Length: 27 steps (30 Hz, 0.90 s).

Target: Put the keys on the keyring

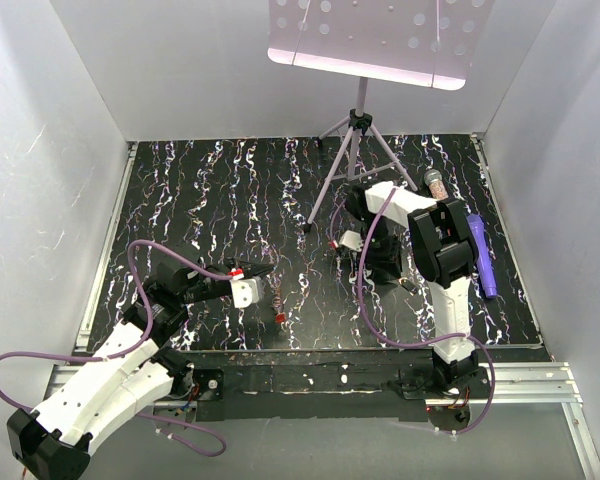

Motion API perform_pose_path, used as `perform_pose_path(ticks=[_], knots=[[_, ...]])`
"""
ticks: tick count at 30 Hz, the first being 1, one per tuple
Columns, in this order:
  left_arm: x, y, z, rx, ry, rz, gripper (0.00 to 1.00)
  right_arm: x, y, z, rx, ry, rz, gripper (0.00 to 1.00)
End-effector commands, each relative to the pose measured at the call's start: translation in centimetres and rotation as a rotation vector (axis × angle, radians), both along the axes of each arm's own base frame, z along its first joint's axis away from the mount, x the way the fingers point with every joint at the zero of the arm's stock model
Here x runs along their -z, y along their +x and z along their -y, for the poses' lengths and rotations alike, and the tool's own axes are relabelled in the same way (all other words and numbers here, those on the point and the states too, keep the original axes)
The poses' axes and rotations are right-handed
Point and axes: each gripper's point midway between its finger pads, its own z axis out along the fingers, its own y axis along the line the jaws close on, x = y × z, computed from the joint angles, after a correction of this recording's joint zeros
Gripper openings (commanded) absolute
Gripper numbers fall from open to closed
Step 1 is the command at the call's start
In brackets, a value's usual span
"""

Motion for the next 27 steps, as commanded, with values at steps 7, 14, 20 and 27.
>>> perform_pose_path(ticks=[7,14,20,27], knots=[[-2.1,-0.1,0.1,0.008,-0.039,0.052,0.0,-8.0,-3.0,-1.2,0.055,0.118,-0.028,0.41],[-2.3,-0.1,0.5,0.018,-0.065,0.041,0.0,-10.9,-3.5,-4.5,0.29,0.549,0.114,0.45],[-2.1,-0.1,0.8,0.03,-0.066,0.026,0.0,-10.5,-1.9,-6.0,0.609,1.016,0.36,0.49],[-2.2,-0.2,0.9,0.04,-0.07,0.023,0.0,-8.8,0.6,-2.0,0.796,1.052,0.477,0.5]])
